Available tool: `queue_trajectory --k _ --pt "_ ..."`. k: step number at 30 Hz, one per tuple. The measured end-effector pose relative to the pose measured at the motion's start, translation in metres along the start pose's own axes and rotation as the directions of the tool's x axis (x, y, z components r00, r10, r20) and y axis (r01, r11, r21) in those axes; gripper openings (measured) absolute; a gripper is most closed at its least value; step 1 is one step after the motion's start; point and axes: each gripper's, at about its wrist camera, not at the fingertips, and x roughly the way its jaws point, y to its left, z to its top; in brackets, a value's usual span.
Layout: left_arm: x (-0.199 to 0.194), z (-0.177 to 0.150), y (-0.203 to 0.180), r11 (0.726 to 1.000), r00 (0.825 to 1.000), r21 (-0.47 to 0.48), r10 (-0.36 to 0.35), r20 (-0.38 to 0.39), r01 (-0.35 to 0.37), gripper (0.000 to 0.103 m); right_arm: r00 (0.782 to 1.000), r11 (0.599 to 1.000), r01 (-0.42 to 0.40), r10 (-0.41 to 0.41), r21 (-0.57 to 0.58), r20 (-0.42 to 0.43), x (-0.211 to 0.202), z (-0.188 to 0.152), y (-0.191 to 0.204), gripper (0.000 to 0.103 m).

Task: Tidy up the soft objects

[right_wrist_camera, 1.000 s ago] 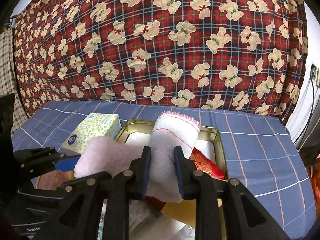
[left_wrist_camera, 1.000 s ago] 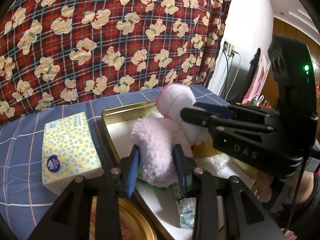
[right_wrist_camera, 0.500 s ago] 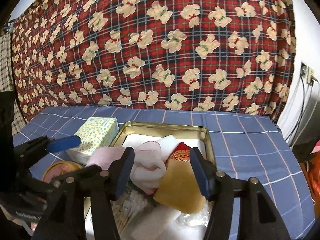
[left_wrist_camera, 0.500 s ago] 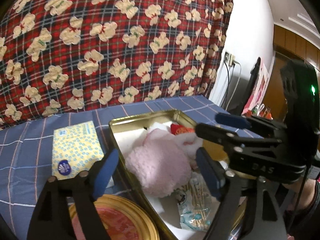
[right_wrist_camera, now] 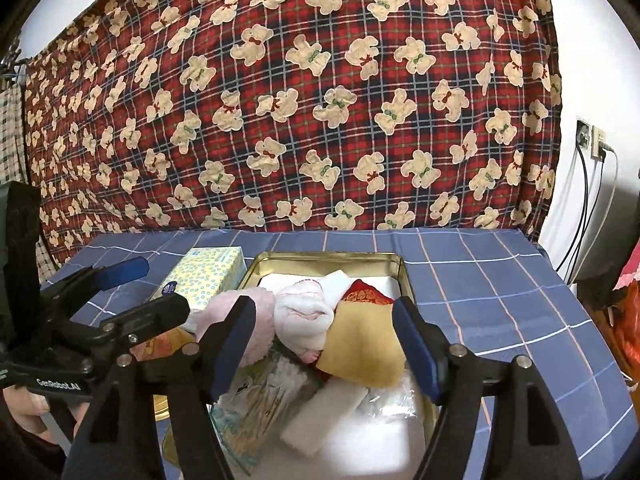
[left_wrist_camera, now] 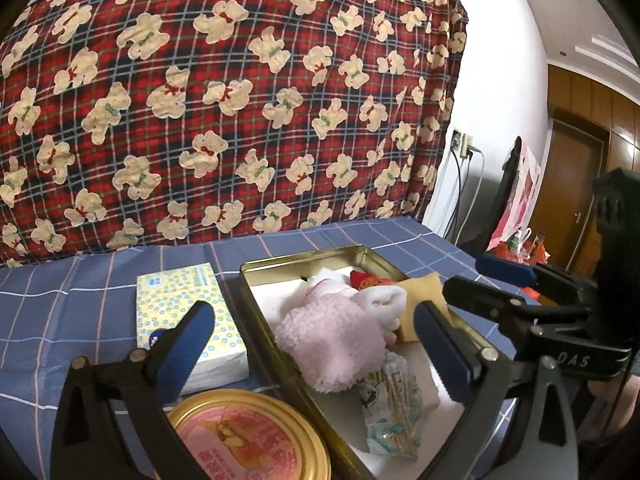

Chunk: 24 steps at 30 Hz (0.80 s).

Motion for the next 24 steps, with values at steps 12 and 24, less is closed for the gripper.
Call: queue_trajectory --k 12,24 --pt "-0.0031 0.0002 0.0102 0.999 1.0 -0.04 0.023 0.006 -0.023 0.101 1.0 1.0 -0.001 0.0 0.013 0.005 -0.0002 -0.0043 -0.0002 0.073" --pt "-0.0025 -0.0003 0.0097 0.999 1.0 -0.037 0.024 -0.006 -0.025 0.101 1.0 1.0 0.0 -0.001 0.011 0.006 0.0003 -0.0041 0.0002 0.073"
